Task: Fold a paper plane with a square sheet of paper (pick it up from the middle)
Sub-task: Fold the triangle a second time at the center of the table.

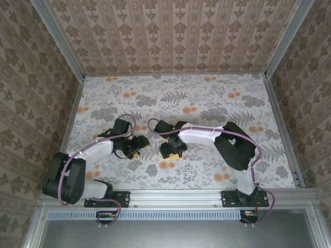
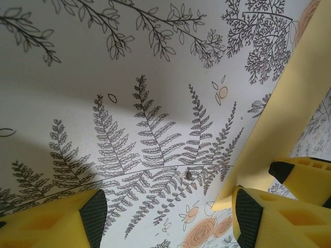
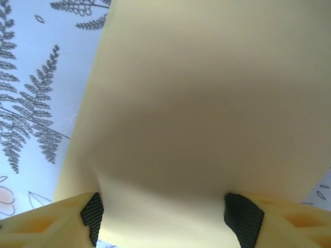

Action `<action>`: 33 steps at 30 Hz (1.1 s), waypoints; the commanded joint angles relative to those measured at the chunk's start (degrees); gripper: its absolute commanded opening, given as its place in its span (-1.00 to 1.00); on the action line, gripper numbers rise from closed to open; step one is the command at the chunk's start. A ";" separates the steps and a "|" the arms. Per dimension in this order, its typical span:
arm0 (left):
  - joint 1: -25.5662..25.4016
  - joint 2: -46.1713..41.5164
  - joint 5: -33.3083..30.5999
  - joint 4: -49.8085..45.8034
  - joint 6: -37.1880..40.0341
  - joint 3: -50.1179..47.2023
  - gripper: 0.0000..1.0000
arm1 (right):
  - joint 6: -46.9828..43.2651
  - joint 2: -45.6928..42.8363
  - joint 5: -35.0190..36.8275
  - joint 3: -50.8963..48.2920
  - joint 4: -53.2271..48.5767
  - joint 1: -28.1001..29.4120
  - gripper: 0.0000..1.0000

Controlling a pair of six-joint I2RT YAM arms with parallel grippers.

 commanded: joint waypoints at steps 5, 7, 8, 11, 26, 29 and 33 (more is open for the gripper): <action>-0.97 1.10 1.14 -0.09 1.65 2.65 0.40 | 0.63 5.02 3.85 -3.80 -3.24 -1.35 0.08; -1.23 1.33 1.42 0.32 1.60 2.93 0.40 | 0.55 4.58 2.55 -4.43 -2.31 -1.94 0.02; -1.44 1.51 1.80 0.78 1.61 3.00 0.40 | 0.24 4.18 1.61 -4.99 -1.50 -2.26 0.02; -1.94 1.93 3.39 3.11 1.36 2.96 0.40 | -0.72 2.50 -3.29 -7.33 2.02 -3.53 0.03; -6.52 6.79 9.59 16.04 -1.13 3.80 0.40 | -3.00 -0.17 -16.03 -12.79 7.91 -9.68 0.13; -6.85 7.78 9.86 18.22 -1.95 3.74 0.40 | -3.26 -0.09 -16.57 -12.97 7.97 -9.86 0.15; -7.09 9.10 12.10 20.20 -2.44 3.89 0.41 | -3.96 -0.08 -16.83 -13.42 9.49 -10.10 0.15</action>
